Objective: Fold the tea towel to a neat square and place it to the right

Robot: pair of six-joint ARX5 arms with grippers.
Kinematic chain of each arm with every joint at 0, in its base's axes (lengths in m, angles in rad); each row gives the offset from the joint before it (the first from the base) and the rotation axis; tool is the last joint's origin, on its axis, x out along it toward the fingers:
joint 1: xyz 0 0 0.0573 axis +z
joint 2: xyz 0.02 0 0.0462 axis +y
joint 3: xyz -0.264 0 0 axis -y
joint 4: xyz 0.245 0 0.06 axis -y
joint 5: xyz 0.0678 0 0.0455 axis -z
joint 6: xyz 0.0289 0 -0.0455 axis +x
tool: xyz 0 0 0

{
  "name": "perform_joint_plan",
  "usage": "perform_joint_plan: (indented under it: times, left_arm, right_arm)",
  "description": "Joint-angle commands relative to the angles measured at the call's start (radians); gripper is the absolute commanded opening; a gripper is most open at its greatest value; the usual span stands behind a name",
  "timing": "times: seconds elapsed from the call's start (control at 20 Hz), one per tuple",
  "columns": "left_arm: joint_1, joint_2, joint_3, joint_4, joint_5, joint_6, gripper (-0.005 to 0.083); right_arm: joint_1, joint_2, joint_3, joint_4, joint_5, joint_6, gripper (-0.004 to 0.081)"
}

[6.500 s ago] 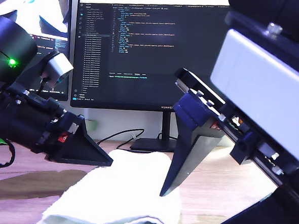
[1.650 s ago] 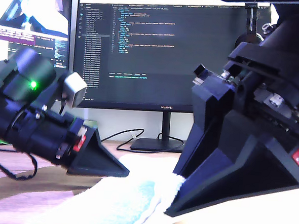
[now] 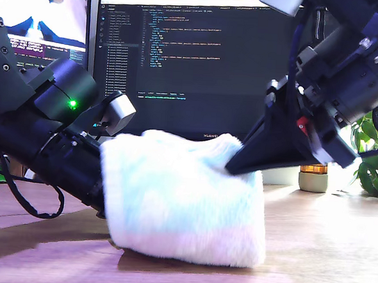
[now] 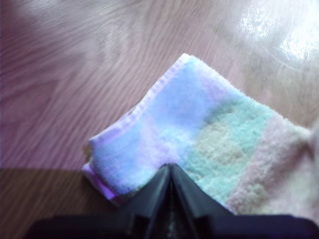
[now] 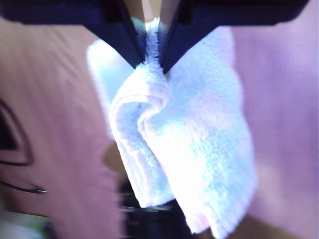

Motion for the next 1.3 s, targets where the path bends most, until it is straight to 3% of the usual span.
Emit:
perform_joint_plan:
  times: [0.0,0.35,0.6,1.05,1.25]
  left_arm:
    - [0.007,0.069,-0.071,-0.087,-0.037,0.02,-0.0021]
    - [-0.017,0.056,-0.071,-0.107,-0.023,0.032,-0.0021]
    - [-0.044,0.05,-0.07,-0.129,-0.027,0.069,-0.0021]
    - [-0.044,0.05,-0.066,-0.143,-0.027,0.079,-0.0021]
    - [-0.052,0.048,-0.066,-0.151,-0.027,0.09,-0.0021]
  right_arm:
    - [-0.012,0.043,0.004,0.034,0.0,0.023,-0.0012]
    - [-0.017,0.219,0.004,0.132,-0.003,0.034,-0.0012]
    - [-0.026,0.273,0.006,0.211,-0.001,0.045,-0.0012]
    - [-0.084,0.306,0.036,0.243,-0.011,0.053,-0.0012]
    - [-0.084,0.409,0.04,0.254,-0.011,0.053,-0.0012]
